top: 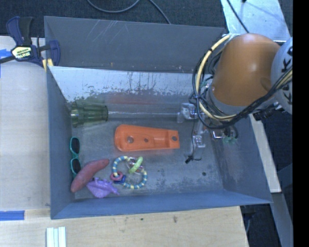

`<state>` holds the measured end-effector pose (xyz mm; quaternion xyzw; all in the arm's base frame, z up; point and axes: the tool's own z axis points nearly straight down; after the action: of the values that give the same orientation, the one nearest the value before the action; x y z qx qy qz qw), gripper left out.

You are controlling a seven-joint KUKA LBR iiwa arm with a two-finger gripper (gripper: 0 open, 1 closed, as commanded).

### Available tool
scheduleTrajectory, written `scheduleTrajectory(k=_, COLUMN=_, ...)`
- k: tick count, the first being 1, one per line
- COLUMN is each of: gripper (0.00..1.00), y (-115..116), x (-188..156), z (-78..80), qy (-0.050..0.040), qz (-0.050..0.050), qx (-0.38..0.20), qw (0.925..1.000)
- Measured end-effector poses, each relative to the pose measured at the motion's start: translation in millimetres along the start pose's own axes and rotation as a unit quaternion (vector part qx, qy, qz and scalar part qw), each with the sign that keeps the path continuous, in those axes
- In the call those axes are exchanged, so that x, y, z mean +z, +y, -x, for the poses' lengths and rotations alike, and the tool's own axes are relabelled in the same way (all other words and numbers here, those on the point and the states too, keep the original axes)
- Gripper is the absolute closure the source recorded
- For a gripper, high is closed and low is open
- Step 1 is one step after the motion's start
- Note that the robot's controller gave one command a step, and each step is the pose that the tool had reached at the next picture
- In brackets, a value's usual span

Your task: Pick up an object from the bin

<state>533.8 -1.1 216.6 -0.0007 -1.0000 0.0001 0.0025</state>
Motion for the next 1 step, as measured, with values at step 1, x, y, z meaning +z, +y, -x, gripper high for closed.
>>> scheduleTrajectory(k=1, gripper=0.00, y=0.0, x=-4.6, z=1.3, qy=-0.0041, qz=0.000, qx=0.000, qw=1.0000)
